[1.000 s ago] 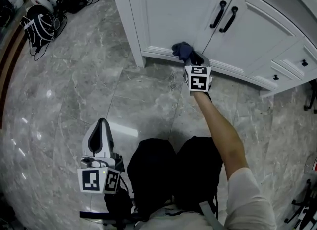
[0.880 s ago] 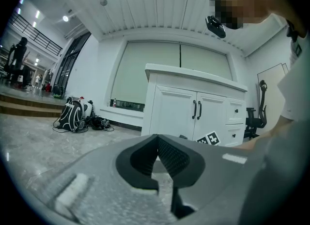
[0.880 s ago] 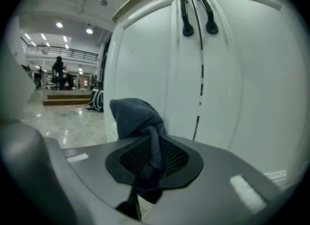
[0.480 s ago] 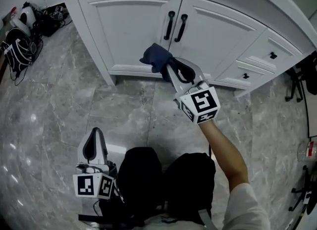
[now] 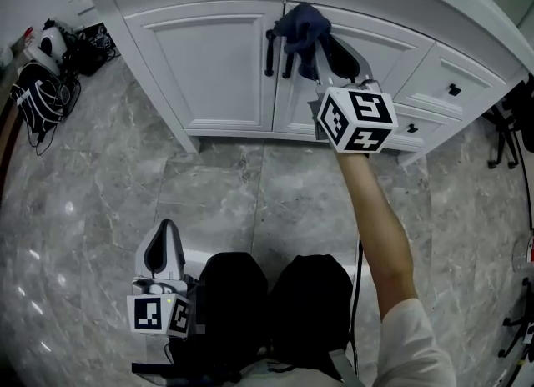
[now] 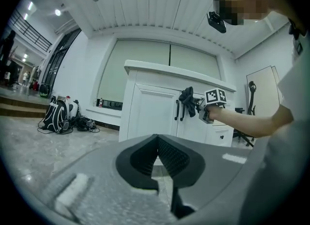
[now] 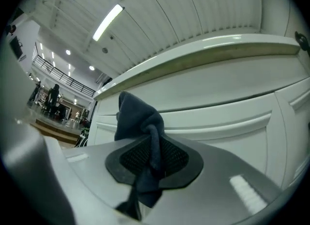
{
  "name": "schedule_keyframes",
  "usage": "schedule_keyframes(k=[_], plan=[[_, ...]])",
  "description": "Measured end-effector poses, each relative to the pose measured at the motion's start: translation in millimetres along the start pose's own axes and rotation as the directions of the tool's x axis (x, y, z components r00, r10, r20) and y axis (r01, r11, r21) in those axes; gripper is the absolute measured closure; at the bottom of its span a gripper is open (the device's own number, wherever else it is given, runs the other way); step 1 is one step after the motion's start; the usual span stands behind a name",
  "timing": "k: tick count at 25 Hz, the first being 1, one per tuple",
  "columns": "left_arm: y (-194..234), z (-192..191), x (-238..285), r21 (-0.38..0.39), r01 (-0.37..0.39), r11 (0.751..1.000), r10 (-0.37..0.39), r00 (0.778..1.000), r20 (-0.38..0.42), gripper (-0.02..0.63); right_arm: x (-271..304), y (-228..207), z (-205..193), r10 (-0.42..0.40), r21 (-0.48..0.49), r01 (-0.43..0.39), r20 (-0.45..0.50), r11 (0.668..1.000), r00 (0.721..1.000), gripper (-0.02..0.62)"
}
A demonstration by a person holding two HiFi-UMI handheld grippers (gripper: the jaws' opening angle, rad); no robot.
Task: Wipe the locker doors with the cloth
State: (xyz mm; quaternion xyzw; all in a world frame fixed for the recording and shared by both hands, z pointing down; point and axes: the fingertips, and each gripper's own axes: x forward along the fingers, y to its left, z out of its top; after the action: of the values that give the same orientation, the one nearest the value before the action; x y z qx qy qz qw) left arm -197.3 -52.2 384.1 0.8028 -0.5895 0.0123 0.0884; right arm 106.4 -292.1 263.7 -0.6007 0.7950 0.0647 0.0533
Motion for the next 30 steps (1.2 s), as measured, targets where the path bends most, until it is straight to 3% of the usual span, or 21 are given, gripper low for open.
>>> schedule_keyframes(k=[5, 13, 24, 27, 30], plan=[[1.5, 5.8, -4.1, 0.024, -0.018, 1.000, 0.017, 1.000, 0.003, 0.604, -2.5, -17.8, 0.5, -0.097, 0.000, 0.097, 0.000, 0.995, 0.995, 0.529], [-14.8, 8.9, 0.9, 0.034, 0.006, 0.999, -0.006, 1.000, 0.016, 0.604, -35.9, -81.4, 1.8, -0.205, -0.045, 0.204, -0.010, 0.978, 0.979, 0.529], [-25.8, 6.5, 5.4, 0.049, 0.022, 0.999, -0.022, 1.000, 0.010, 0.604, -78.2, -163.0, 7.0, -0.355, -0.085, 0.353, -0.016, 0.932, 0.935, 0.529], [-26.7, 6.4, 3.5, 0.048, 0.019, 0.999, -0.020, 1.000, 0.009, 0.604, -86.1, -168.7, 9.6, -0.369, -0.074, 0.368, -0.005, 0.927, 0.929, 0.529], [-25.2, 9.1, 2.3, 0.052, 0.015, 0.999, -0.016, 1.000, 0.014, 0.604, -94.4, -147.8, 20.5, -0.305, -0.090, 0.307, 0.043, 0.947, 0.951, 0.529]])
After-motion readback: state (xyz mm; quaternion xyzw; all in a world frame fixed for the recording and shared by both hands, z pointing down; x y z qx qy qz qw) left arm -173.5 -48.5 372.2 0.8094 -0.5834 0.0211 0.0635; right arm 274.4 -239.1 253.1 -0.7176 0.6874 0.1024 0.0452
